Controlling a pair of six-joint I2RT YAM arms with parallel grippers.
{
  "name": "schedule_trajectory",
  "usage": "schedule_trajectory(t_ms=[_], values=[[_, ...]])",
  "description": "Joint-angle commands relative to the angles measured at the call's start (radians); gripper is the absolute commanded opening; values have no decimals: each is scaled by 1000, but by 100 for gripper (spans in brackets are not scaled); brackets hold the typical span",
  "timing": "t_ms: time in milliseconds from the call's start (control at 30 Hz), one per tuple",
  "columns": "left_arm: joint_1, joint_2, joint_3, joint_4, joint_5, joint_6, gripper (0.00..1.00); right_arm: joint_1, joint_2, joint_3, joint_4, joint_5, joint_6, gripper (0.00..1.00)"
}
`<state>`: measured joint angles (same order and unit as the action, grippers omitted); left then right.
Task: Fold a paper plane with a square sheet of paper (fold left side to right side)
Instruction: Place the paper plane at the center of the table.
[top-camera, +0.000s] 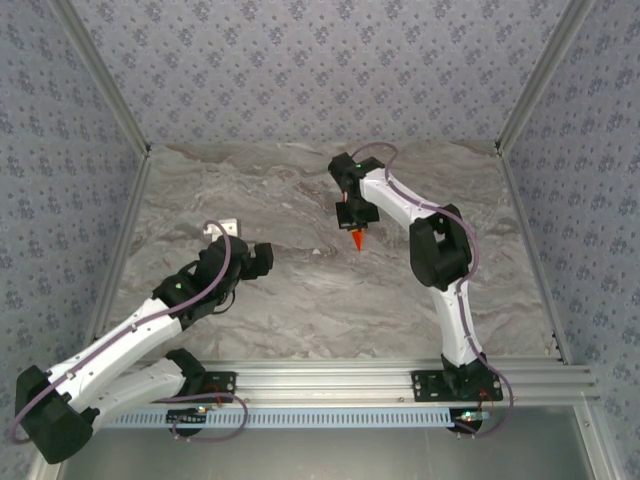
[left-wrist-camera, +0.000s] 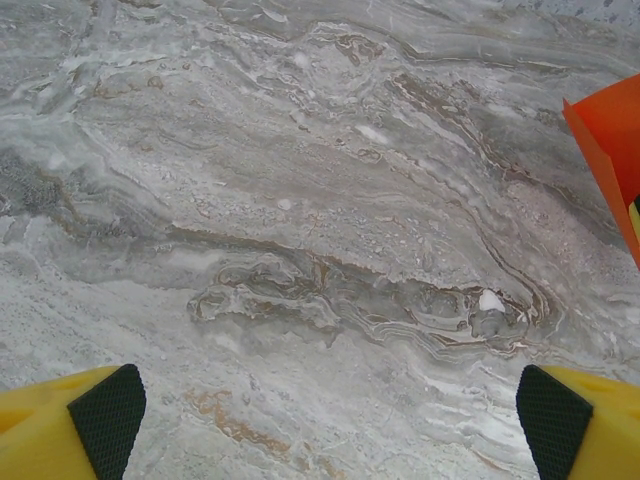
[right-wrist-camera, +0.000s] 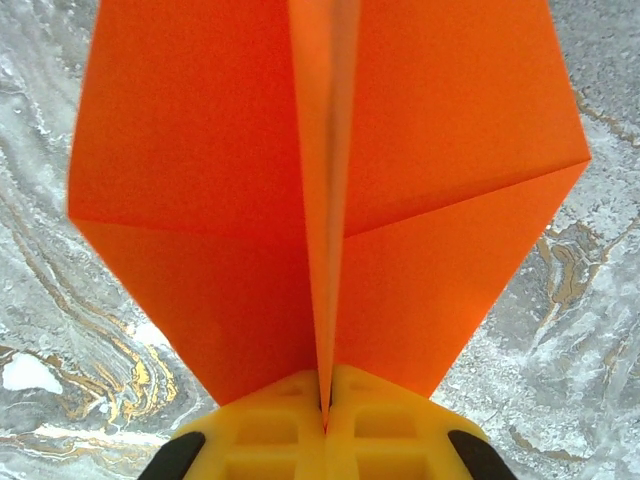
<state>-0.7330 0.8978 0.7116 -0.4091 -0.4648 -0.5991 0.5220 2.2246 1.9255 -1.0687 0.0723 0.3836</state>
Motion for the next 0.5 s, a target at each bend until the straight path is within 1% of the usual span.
schedule_trajectory(t_ms=[0, 133, 467], values=[[3, -3, -1, -15, -41, -12, 98, 2, 23, 40, -53, 30, 8, 2], [4, -11, -11, -20, -92, -40, 98, 4, 36, 35, -40, 31, 17, 2], [3, -13, -7, -61, -132, -68, 98, 22, 97, 47, -23, 27, 16, 3]])
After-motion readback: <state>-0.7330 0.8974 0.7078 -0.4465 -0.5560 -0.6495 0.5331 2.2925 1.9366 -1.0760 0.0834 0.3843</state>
